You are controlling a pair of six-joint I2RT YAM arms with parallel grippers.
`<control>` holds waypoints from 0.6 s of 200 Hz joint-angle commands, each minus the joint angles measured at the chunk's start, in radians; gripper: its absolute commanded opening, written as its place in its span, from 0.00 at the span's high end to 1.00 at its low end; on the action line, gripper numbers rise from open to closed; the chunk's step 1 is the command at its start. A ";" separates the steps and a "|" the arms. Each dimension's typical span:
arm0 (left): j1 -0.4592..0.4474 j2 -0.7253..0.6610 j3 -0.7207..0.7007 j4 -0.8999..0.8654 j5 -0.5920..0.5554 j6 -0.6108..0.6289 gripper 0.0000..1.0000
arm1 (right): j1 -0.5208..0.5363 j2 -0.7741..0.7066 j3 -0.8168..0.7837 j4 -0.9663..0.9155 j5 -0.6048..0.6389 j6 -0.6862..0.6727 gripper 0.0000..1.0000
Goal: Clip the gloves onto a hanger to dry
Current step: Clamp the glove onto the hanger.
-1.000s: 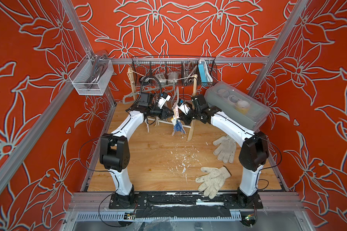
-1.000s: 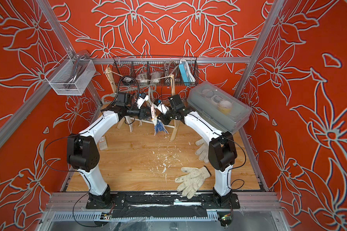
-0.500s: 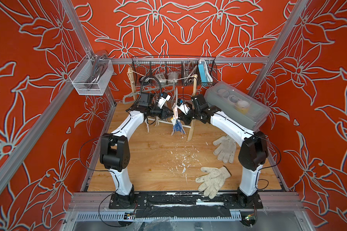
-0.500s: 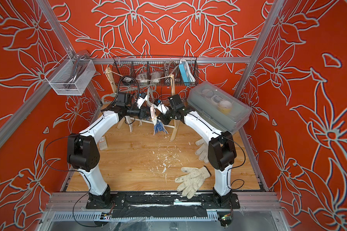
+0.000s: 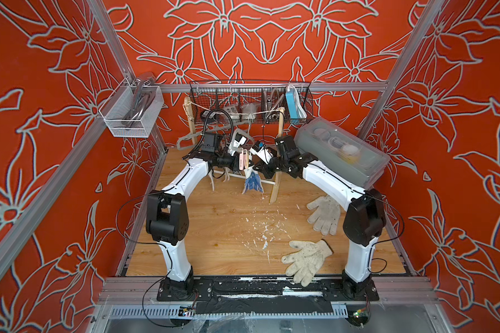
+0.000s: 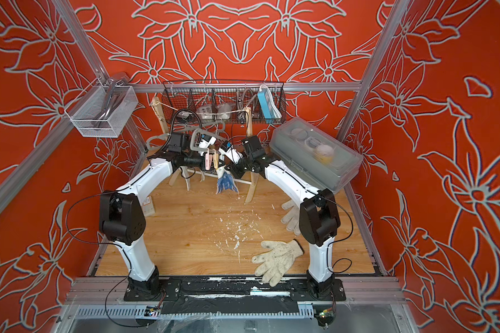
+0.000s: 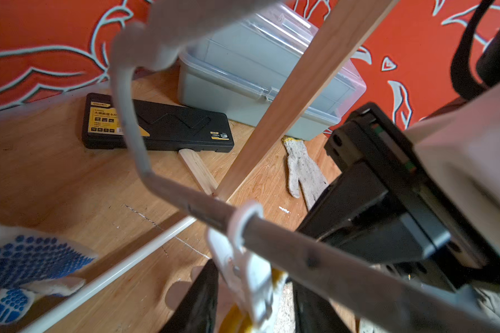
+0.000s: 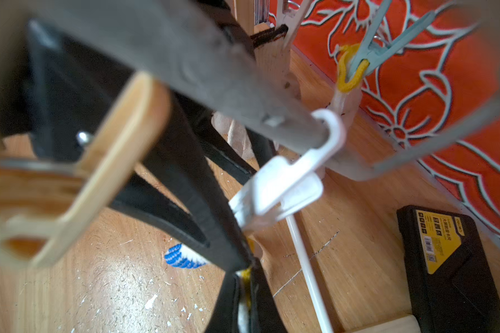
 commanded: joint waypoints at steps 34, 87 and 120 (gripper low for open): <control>0.004 -0.023 0.013 -0.043 -0.024 0.025 0.46 | -0.004 0.018 0.005 0.021 0.026 -0.003 1.00; 0.007 -0.059 -0.002 -0.109 -0.104 0.088 0.38 | -0.008 0.026 0.014 -0.024 0.088 -0.039 0.77; 0.011 -0.079 -0.003 -0.156 -0.135 0.123 0.36 | -0.017 -0.004 -0.002 -0.043 0.103 -0.044 0.62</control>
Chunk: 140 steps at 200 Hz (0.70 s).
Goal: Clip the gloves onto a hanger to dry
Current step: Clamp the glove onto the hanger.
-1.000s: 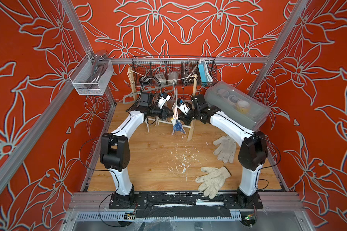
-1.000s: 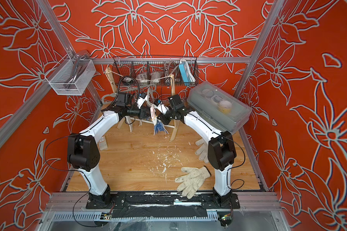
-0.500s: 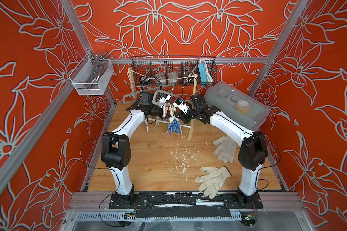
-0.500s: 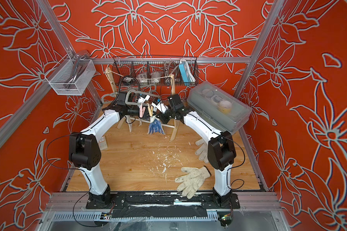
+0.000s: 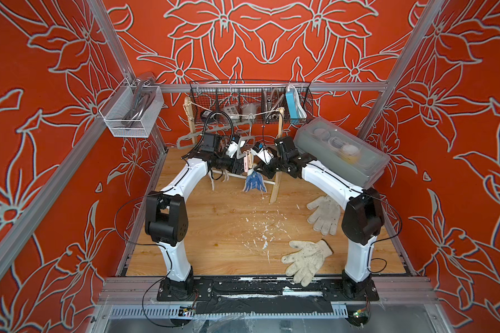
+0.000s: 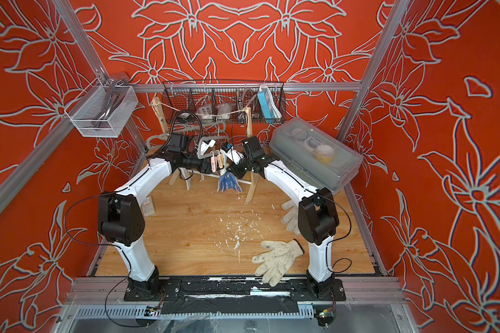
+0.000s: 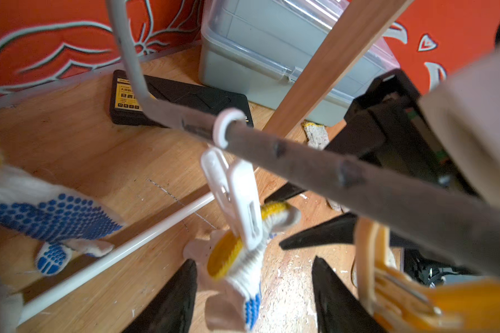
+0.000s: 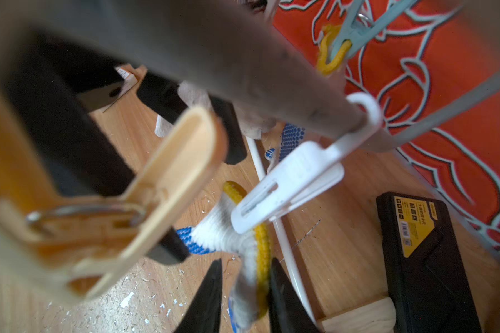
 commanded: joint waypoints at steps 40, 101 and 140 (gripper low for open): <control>0.012 -0.062 -0.002 -0.048 -0.026 0.052 0.35 | -0.020 -0.080 -0.061 -0.035 0.012 0.006 0.47; 0.013 -0.052 0.018 -0.047 0.001 0.050 0.35 | -0.040 -0.219 -0.207 -0.006 0.062 0.073 0.29; 0.015 -0.050 0.019 -0.038 0.009 0.050 0.34 | -0.065 -0.308 -0.313 -0.020 0.106 0.119 0.25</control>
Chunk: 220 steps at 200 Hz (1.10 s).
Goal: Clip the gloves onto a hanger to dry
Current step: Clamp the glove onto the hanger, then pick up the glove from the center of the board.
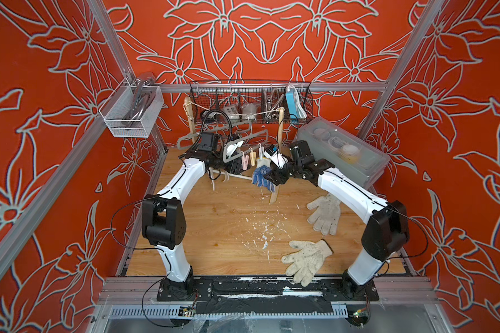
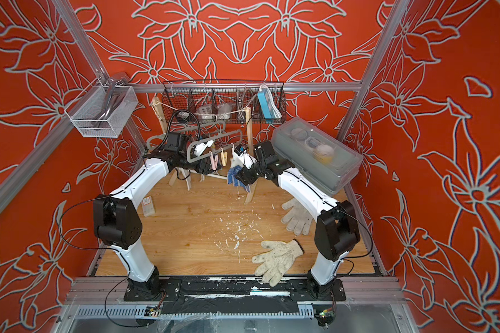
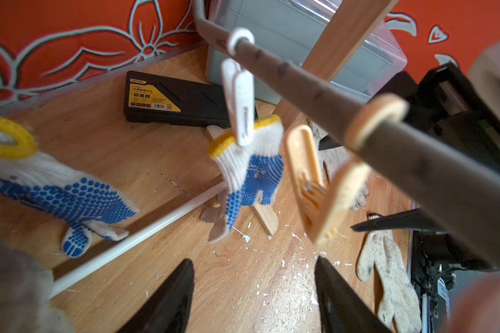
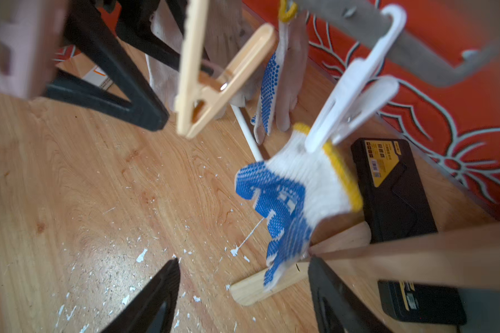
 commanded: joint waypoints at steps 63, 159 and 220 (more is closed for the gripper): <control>0.009 -0.022 0.014 0.047 0.036 0.009 0.34 | -0.175 -0.250 -0.304 -0.022 0.151 0.322 0.30; 0.015 -0.035 -0.017 0.127 0.048 -0.042 0.34 | -0.505 -0.259 -0.526 -0.004 0.441 0.469 0.34; 0.015 -0.041 -0.035 0.156 0.076 -0.078 0.34 | -0.582 -0.195 -0.617 0.042 0.475 0.493 0.33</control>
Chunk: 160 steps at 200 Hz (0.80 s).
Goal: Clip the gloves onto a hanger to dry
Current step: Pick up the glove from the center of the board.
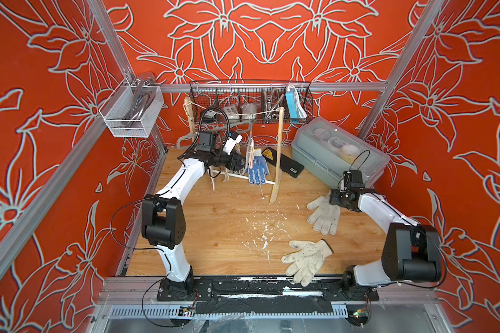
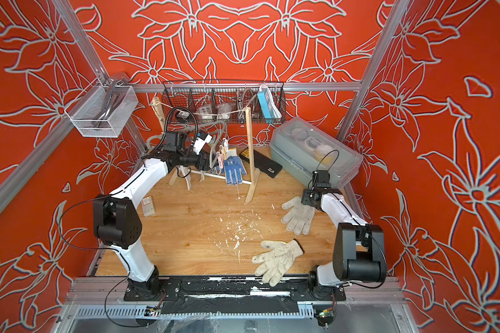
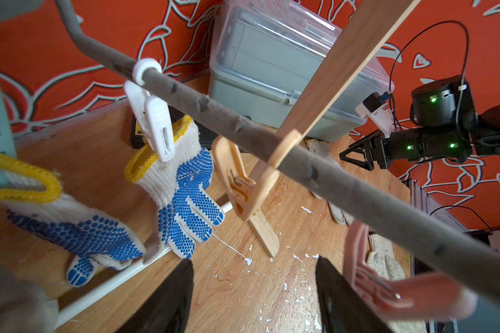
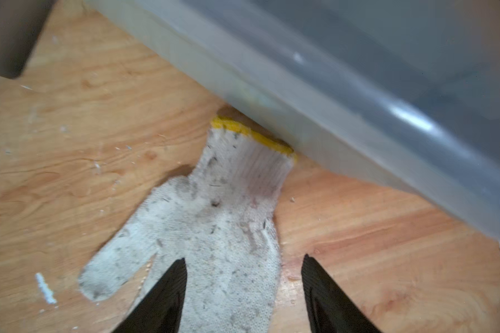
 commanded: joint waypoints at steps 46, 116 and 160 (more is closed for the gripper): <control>0.004 -0.045 -0.030 0.032 0.042 -0.022 0.33 | -0.064 0.098 0.021 0.040 -0.087 0.073 0.35; 0.004 -0.047 -0.026 0.011 0.040 -0.009 0.33 | -0.074 0.197 0.062 0.005 -0.157 0.097 0.45; 0.005 -0.041 -0.024 -0.001 0.041 0.000 0.33 | -0.061 0.122 -0.010 -0.020 -0.089 0.104 0.43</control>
